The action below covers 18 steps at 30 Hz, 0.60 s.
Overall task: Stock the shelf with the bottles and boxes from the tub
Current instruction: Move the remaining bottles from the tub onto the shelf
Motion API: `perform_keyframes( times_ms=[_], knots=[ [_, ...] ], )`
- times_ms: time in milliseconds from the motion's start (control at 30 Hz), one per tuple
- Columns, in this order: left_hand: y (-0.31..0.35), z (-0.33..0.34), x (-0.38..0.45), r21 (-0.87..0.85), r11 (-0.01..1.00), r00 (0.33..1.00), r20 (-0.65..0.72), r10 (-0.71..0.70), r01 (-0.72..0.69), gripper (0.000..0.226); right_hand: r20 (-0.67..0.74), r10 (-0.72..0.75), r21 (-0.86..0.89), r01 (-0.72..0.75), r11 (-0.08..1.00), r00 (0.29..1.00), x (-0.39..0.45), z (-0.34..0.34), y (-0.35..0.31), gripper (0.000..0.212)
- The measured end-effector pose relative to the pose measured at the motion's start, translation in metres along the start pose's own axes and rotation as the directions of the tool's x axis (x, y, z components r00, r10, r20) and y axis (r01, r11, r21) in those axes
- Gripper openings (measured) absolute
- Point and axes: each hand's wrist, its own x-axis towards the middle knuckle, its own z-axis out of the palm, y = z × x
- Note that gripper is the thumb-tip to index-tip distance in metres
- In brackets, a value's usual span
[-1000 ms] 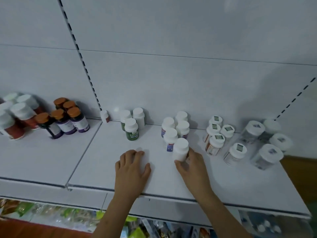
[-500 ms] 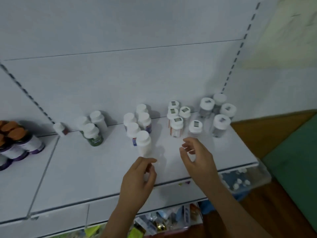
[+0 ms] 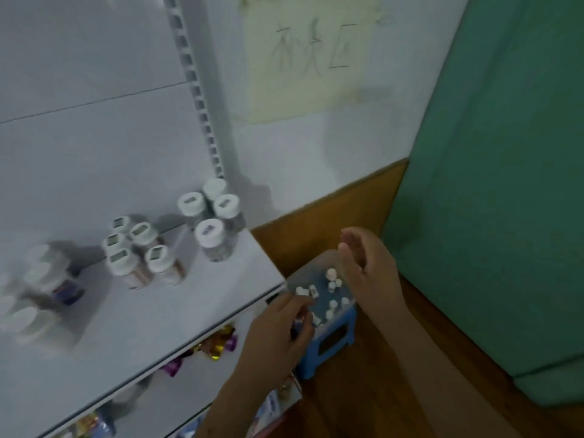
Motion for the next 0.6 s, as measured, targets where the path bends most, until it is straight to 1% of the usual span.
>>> perform_keyframes(
  times_ms=[67, 133, 200, 300, 367, 533, 600],
  knots=[
    [0.02, 0.033, 0.025, -0.032, 0.999, 0.999, 0.044, 0.002, 0.0, 0.024, 0.006, 0.033, -0.035, -0.033, 0.999, 0.999, 0.009, -0.035, 0.033, 0.045],
    [0.034, 0.065, 0.048, -0.072, 0.997, 0.996, 0.083, -0.027, 0.033, 0.032, 0.006, 0.066, -0.047, -0.066, 0.997, 0.998, 0.019, -0.066, 0.065, 0.055],
    [0.042, 0.094, 0.067, -0.084, 0.994, 0.99, 0.13, -0.06, 0.071, 0.038, 0.018, 0.095, -0.069, -0.094, 0.993, 0.995, 0.03, -0.09, 0.096, 0.059],
    [0.038, 0.132, 0.086, -0.071, 0.986, 0.976, 0.164, -0.14, 0.154, 0.05, 0.061, 0.148, -0.112, -0.141, 0.984, 0.987, 0.045, -0.113, 0.136, 0.063],
    [0.027, 0.153, 0.094, -0.069, 0.973, 0.96, 0.188, -0.206, 0.222, 0.059, 0.1, 0.185, -0.108, -0.174, 0.979, 0.978, 0.055, -0.118, 0.159, 0.067],
    [-0.014, 0.191, 0.125, -0.035, 0.939, 0.916, 0.237, -0.324, 0.341, 0.05, 0.19, 0.215, -0.128, -0.193, 0.973, 0.958, 0.099, -0.097, 0.203, 0.074],
    [-0.034, 0.204, 0.146, -0.034, 0.918, 0.895, 0.241, -0.376, 0.395, 0.048, 0.229, 0.231, -0.142, -0.203, 0.969, 0.946, 0.121, -0.08, 0.221, 0.07]
  ],
)
